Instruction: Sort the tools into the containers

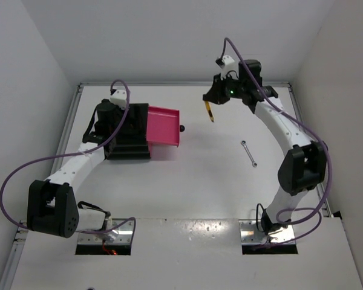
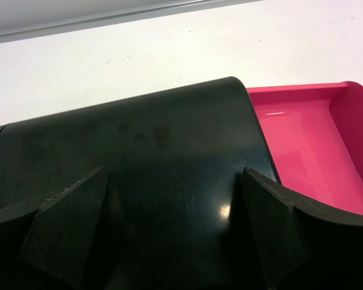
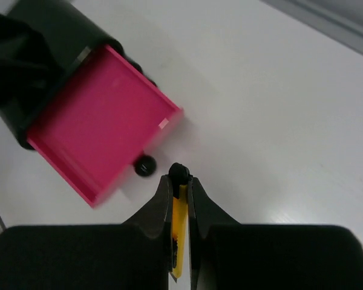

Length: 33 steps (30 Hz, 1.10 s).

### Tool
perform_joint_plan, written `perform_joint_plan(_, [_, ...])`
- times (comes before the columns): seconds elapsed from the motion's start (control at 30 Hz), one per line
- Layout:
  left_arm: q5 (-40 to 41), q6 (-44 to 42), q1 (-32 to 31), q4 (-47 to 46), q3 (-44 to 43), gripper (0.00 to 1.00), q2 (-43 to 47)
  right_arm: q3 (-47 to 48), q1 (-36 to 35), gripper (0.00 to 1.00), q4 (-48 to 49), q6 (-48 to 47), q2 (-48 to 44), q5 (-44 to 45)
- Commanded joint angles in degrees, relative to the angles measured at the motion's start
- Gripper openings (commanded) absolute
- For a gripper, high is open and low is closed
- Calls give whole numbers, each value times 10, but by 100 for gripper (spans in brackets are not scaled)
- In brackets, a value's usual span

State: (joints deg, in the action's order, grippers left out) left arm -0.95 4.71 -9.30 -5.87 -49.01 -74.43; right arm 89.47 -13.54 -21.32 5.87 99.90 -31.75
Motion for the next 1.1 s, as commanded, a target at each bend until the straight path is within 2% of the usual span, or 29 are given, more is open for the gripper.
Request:
perform_joint_plan(0.0, [-13, 0, 2, 140, 25, 100, -40, 44, -40, 0, 99, 97, 27, -23])
perform_joint_plan(0.17, [-19, 0, 2, 140, 25, 100, -40, 73, -85, 0, 158, 159, 80, -17])
perform_joint_plan(0.3, [-19, 0, 2, 140, 25, 100, -40, 108, -135, 0, 172, 159, 126, 12])
perform_joint_plan(0.7, [-19, 0, 13, 140, 30, 100, -40, 150, -183, 1, 183, 159, 209, 12])
perform_joint_plan(0.73, [-19, 0, 13, 140, 30, 100, -40, 156, -189, 6, 175, 159, 215, 12])
perform_joint_plan(0.77, [-19, 0, 13, 140, 30, 100, -40, 156, -189, 16, 169, 154, 215, 12])
perform_joint_plan(0.97, [-19, 0, 13, 140, 30, 100, -40, 156, -200, 40, 164, 149, 221, 12])
perform_joint_plan(1.07, [-19, 0, 13, 140, 30, 100, -40, 170, -200, 43, 158, 149, 221, 12])
